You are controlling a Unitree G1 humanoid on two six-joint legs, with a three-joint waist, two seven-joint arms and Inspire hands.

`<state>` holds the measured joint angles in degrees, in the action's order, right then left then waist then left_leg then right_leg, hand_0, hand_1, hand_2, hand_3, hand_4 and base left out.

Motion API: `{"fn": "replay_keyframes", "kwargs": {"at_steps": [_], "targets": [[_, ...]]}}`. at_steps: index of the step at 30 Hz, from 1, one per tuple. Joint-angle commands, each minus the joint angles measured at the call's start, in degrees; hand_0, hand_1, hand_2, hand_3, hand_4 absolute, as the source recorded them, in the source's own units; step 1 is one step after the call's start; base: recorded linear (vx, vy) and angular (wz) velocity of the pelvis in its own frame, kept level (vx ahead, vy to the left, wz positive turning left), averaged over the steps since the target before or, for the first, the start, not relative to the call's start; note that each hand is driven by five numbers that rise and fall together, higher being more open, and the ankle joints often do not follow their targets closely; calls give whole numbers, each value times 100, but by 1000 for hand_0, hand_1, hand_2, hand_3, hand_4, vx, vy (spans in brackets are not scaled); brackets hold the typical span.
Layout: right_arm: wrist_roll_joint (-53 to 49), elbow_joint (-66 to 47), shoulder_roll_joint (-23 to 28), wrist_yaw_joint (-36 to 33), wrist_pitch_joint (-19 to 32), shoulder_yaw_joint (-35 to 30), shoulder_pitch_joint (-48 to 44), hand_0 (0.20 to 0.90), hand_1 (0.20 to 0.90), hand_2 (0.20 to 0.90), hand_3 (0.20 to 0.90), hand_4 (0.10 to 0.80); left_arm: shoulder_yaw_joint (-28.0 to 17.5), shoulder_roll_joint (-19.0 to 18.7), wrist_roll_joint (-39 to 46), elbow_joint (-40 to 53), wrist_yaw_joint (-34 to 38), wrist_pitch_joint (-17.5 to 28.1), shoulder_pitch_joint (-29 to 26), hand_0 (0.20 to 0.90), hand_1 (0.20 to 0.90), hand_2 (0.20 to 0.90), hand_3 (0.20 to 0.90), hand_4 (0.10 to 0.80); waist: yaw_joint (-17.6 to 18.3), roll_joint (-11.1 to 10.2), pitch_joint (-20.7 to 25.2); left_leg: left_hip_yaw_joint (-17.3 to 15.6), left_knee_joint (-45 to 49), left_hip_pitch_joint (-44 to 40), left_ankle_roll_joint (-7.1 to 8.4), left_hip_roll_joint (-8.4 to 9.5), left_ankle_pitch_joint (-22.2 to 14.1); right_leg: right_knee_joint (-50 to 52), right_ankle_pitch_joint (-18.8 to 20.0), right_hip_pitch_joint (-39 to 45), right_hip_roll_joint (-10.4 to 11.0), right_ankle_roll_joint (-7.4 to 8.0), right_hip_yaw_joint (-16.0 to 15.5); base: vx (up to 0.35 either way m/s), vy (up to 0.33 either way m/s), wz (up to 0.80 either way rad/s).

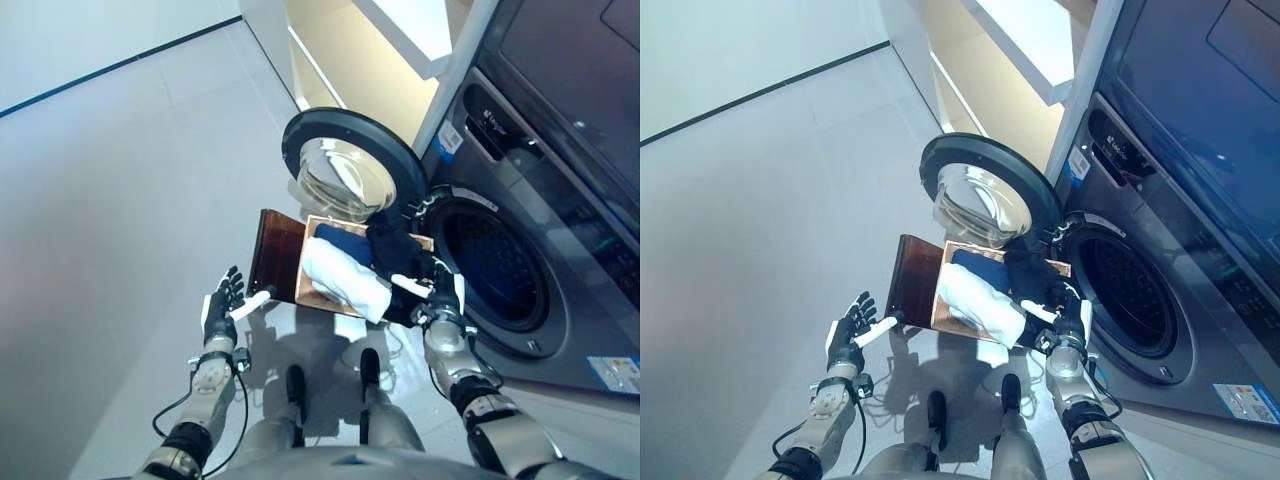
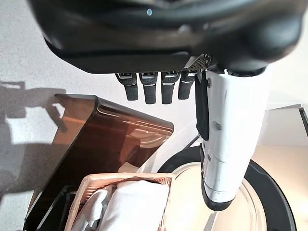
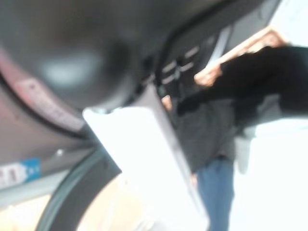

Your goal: Pick up the clothes and place them into the washing machine

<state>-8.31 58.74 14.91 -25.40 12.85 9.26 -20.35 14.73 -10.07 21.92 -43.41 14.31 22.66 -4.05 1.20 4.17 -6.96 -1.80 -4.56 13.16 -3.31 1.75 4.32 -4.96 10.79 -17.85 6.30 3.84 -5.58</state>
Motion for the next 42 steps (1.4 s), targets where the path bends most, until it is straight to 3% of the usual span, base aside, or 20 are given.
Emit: {"fn": "replay_keyframes", "kwargs": {"at_steps": [1, 10, 29, 42], "targets": [[247, 282, 453, -386, 85, 6, -891, 900, 900, 900, 900, 800, 80, -98, -243, 142, 128, 499, -554, 900, 900, 900, 900, 800, -158, -81, -239, 208, -44, -265, 467, 55, -401, -4, -278, 330, 257, 291, -45, -11, -6, 5], [310, 1491, 802, -574, -211, 217, -1777, 900, 900, 900, 900, 800, 375, -202, -310, 709, 28, 447, -398, 900, 900, 900, 900, 800, -337, 148, -499, 207, -44, 76, 465, 148, -294, -4, -132, -2, 300, 284, -42, -20, 8, 0], [192, 2604, 1259, -567, -513, 385, -2921, 900, 900, 900, 900, 800, 732, -391, -302, 1593, -123, 459, -406, 900, 900, 900, 900, 800, -712, 555, -707, 253, -44, 905, 572, 211, -73, -4, 70, -767, 360, 322, -105, -12, 10, 3], [-24, 2457, 1076, -329, -429, 376, -3036, 900, 900, 900, 900, 800, 752, -392, -294, 1583, -156, 463, -504, 900, 900, 900, 900, 800, -778, 606, -743, 245, -44, 1191, 586, 247, -43, -4, 139, -1102, 375, 329, -66, -4, 13, -2]]}}
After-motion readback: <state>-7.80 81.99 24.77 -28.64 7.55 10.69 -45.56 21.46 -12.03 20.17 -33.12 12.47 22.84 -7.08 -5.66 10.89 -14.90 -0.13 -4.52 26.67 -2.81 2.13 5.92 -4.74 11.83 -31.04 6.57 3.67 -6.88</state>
